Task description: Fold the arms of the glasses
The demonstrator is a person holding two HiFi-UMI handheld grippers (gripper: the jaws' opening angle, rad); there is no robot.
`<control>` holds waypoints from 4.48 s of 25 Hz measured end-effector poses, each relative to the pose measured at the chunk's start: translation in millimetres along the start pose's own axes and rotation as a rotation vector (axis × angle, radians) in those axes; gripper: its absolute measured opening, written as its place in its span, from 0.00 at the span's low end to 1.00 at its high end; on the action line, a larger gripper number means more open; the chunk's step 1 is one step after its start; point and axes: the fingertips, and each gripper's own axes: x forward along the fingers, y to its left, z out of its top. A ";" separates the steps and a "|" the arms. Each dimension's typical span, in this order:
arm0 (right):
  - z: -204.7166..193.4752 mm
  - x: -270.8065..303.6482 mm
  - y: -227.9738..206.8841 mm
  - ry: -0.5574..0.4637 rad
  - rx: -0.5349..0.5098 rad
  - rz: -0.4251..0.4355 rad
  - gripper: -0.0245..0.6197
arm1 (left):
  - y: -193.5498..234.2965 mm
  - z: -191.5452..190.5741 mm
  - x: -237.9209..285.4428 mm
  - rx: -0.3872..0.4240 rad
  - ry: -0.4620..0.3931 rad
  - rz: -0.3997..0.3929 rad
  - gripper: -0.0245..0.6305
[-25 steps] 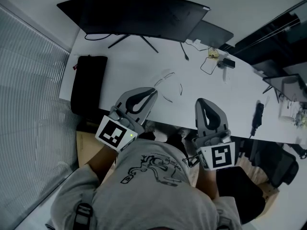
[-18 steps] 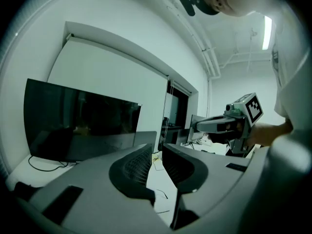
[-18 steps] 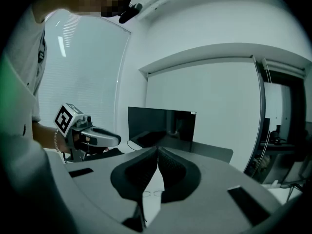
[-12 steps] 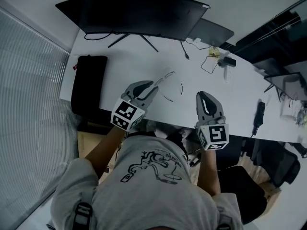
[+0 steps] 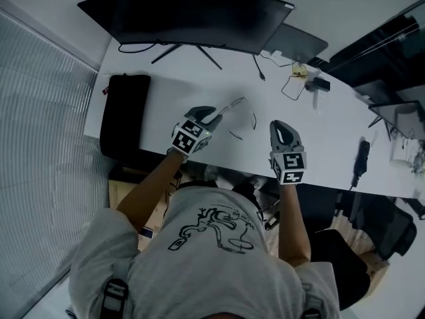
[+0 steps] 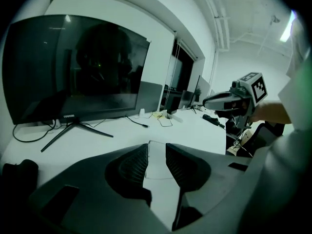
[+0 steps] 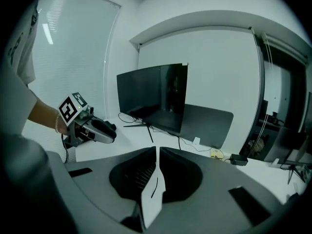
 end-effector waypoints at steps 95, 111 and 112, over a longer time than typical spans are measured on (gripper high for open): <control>-147.3 107.8 42.3 0.363 0.139 0.197 0.05 | -24.8 -95.8 91.1 0.013 0.281 -0.099 0.09; -149.0 102.6 52.8 0.351 0.140 0.189 0.05 | -40.8 -98.7 80.8 0.020 0.279 -0.120 0.09; -147.5 101.5 53.4 0.352 0.138 0.189 0.05 | -43.5 -99.7 80.4 0.014 0.280 -0.128 0.09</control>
